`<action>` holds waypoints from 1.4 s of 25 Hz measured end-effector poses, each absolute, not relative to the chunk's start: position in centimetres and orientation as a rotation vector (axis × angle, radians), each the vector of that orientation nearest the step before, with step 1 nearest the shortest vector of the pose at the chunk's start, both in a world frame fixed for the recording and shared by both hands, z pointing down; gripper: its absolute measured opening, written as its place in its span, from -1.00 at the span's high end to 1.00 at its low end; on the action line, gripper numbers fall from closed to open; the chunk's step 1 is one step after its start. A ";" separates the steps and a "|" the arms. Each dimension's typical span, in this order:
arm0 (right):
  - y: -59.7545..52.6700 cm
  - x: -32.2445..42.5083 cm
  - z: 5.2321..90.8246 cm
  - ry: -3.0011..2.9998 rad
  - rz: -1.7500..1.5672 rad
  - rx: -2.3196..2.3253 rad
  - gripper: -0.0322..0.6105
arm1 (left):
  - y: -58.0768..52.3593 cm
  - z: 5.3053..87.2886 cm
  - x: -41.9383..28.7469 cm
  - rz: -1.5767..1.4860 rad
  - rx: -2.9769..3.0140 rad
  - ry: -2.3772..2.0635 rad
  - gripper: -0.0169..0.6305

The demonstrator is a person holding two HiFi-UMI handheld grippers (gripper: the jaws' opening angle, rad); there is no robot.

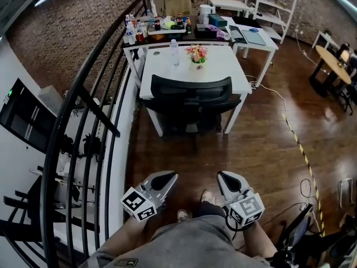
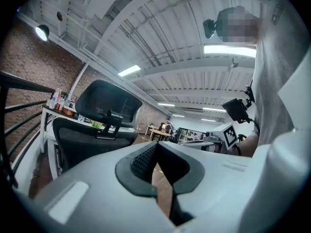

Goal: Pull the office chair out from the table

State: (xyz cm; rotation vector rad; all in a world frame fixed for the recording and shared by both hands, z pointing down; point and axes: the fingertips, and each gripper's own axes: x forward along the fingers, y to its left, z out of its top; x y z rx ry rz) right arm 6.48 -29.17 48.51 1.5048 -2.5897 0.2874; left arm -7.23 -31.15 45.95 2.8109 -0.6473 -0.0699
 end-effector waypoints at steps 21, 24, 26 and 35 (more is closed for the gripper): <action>-52.4 15.6 46.4 -2.664 0.172 1.409 0.88 | -53.5 45.4 -5.3 -0.056 2.777 -1.053 0.95; -53.9 16.4 47.0 -2.664 0.181 1.411 0.88 | -54.7 45.5 -5.4 -0.054 2.762 -1.082 0.95; -54.4 16.6 46.5 -2.661 0.178 1.414 0.88 | -55.5 45.3 -5.8 -0.053 2.757 -1.099 0.95; -56.6 18.5 45.3 -2.621 0.153 1.522 0.88 | -59.4 44.6 -9.6 -0.034 2.772 -1.160 0.95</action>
